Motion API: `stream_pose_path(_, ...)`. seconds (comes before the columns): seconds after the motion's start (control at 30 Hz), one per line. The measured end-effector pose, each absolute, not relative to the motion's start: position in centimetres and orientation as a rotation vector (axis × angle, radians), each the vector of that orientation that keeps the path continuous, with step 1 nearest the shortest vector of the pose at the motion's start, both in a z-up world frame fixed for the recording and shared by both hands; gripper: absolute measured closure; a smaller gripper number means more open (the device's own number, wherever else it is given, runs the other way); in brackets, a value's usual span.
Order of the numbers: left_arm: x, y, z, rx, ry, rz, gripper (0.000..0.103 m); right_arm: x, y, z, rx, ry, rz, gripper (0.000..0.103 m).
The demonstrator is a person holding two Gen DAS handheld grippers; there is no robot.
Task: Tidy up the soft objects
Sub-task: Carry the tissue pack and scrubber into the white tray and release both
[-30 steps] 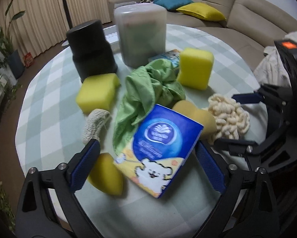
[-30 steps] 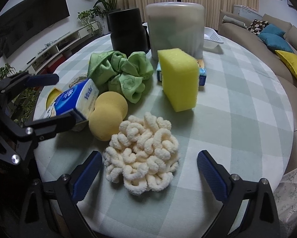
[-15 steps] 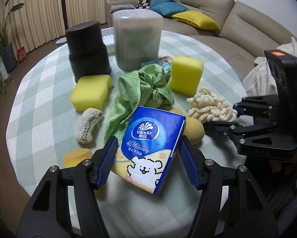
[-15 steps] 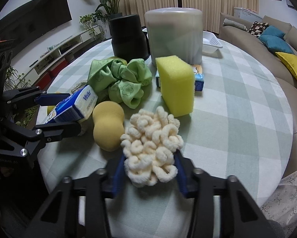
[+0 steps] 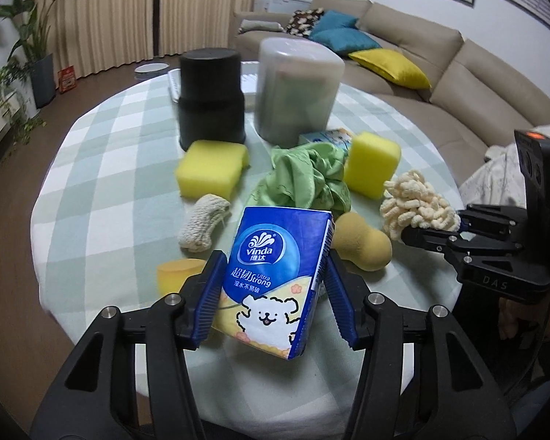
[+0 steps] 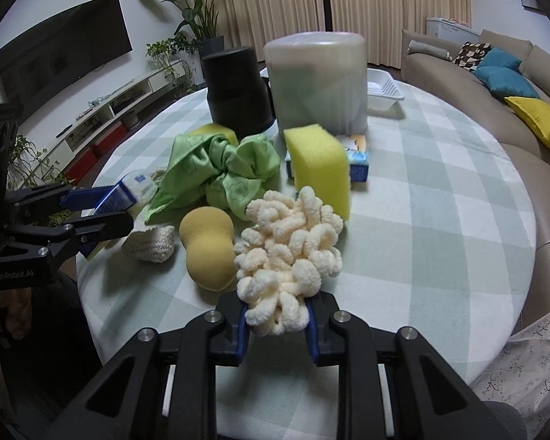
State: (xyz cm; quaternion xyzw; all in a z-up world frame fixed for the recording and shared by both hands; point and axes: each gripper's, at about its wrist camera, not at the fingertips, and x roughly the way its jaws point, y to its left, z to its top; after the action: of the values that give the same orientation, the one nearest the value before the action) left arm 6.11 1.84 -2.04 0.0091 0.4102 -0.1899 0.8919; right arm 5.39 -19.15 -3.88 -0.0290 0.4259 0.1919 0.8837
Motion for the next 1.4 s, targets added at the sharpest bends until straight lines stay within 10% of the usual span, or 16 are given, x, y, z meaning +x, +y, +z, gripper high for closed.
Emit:
stream_pose_path(0.97, 7.1, 7.7, 1.9, -0.227, 0.785, -0.319, 0.052, 6.2, -24.4, -0.5, 0.015, 0.86, 0.341, 0.077)
stream_pose_path(1.4, 19.1, 12.5, 6.4, -0.216, 0.756, -0.27, 0.052, 14.8, -31.9, 4.0, 0.0, 0.806, 0.246, 0.077)
